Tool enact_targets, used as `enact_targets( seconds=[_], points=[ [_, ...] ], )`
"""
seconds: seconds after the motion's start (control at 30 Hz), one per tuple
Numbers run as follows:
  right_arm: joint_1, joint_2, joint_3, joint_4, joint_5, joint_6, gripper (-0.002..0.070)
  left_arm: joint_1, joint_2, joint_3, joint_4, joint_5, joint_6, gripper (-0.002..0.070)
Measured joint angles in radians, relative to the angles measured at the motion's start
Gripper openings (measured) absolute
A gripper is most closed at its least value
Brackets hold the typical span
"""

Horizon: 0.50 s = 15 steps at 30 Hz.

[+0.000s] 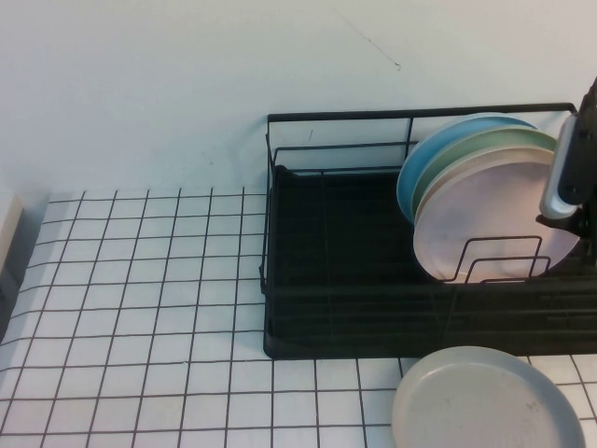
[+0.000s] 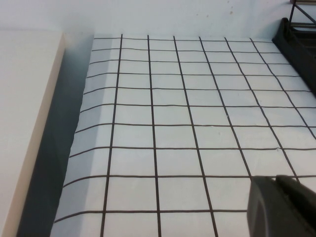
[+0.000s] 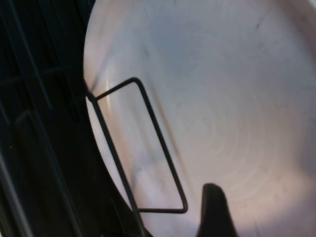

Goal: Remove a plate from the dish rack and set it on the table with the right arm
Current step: Grasp the plate from the shelf

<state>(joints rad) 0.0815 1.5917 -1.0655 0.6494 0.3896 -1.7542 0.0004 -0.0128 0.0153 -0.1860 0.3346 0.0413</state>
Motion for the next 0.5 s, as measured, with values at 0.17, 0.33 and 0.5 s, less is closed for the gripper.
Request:
enact_targets(
  seconds=[0.17,0.33,0.5],
  points=[
    [0.0,0.0,0.0,0.057,0.02,0.004,0.0412,0.0,0.0,0.0,0.0,0.0,0.0,-0.0003],
    [0.0,-0.022,-0.006,0.115,0.085,0.021,0.0368,0.0,0.0,0.0,0.0,0.0,0.0,-0.0003],
    [0.0,-0.077,-0.009,0.129,0.069,0.065,0.0338,0.0,0.0,0.0,0.0,0.0,0.004,-0.0003]
  ],
)
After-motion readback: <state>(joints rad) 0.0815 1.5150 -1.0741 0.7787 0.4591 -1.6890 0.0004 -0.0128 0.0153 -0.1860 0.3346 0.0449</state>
